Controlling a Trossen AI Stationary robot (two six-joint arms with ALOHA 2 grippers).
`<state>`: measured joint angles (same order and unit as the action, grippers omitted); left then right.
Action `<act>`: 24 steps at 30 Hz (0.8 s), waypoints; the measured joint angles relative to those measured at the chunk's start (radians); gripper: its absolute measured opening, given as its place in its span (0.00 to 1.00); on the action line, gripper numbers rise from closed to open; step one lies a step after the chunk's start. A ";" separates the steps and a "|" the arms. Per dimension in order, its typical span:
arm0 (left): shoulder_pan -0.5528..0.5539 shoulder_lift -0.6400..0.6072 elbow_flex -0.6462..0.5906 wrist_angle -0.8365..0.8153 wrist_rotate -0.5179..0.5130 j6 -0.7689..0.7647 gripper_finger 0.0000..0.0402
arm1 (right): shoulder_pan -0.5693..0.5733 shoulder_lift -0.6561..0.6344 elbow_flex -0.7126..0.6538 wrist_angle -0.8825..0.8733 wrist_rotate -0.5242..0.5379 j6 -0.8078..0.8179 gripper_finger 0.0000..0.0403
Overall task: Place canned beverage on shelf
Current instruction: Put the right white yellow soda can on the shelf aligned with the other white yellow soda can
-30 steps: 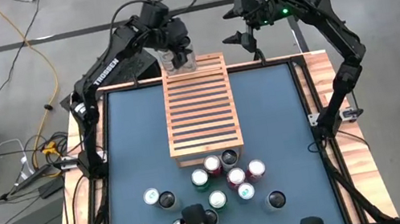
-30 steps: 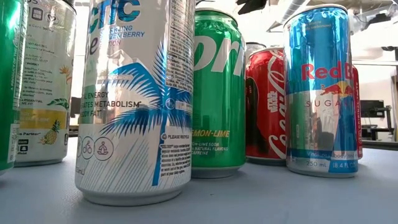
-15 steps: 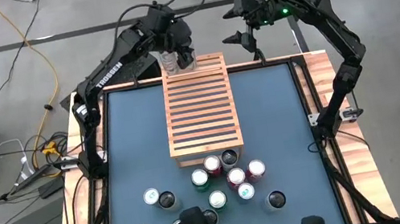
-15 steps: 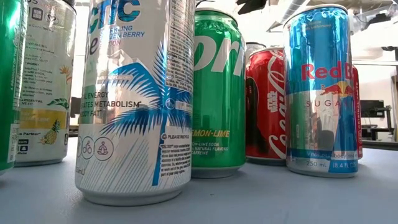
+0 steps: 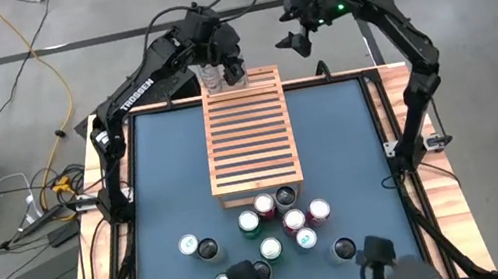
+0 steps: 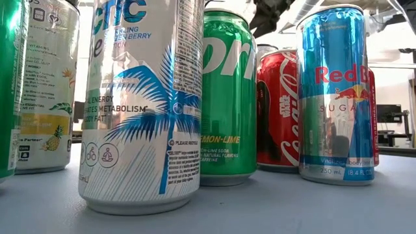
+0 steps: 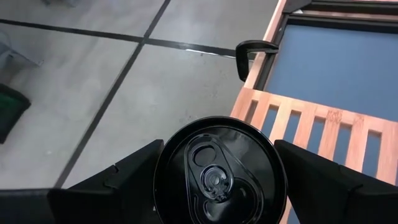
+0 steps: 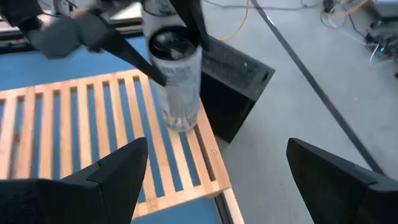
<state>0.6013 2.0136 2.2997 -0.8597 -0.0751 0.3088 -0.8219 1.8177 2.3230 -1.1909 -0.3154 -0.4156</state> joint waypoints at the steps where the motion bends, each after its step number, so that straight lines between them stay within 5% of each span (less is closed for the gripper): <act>1: -0.002 0.000 0.000 0.000 -0.005 -0.006 0.70 | -0.001 0.005 0.000 0.001 -0.003 0.000 0.91; 24: -0.040 0.000 0.000 -0.002 -0.111 -0.044 0.70 | -0.027 -0.005 -0.001 0.017 -0.026 -0.003 0.91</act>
<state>0.5616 2.0136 2.2997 -0.8616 -0.1858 0.2649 -0.8486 1.8122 2.3219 -1.1744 -0.3416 -0.4191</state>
